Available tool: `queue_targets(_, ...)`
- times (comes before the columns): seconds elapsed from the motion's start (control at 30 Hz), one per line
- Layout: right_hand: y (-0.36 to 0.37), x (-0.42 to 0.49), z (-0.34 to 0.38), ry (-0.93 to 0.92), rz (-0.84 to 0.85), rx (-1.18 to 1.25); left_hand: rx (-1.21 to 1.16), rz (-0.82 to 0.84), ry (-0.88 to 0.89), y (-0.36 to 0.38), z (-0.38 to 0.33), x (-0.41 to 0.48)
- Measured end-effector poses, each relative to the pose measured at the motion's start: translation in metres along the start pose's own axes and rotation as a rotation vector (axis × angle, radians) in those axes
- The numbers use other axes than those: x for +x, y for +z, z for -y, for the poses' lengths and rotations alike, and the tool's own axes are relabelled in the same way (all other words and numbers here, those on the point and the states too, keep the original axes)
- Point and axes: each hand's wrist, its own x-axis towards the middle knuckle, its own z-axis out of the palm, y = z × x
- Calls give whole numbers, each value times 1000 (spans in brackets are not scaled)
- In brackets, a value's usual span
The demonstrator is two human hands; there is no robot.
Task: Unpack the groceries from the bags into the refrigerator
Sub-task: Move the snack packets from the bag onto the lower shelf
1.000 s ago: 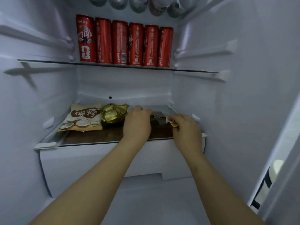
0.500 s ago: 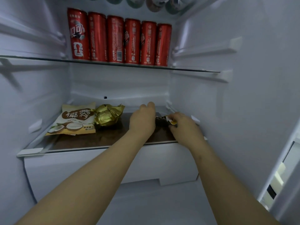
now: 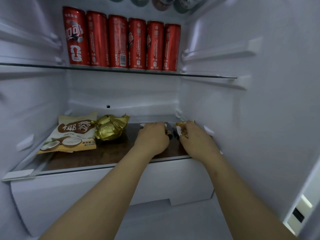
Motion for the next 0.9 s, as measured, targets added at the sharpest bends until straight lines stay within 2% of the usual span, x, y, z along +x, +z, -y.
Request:
queue_targets(0.13, 3, 0, -1, -25, -63, -110, 128, 39, 34, -1, 0, 1)
queue_targets(0.27, 1, -3, 1, 29, -65, -219, 125, 51, 63, 2, 3, 3)
queue_targets(0.63, 5, 2, -1, 19, 15, -214, 69, 77, 203, 5, 6, 4)
queue_targets(0.73, 5, 1, -1, 21, -23, -161, 37, 33, 202, 6, 6, 1)
queue_targets(0.9, 4, -8, 1, 36, -219, -45, 51, -164, 186, 4, 5, -7)
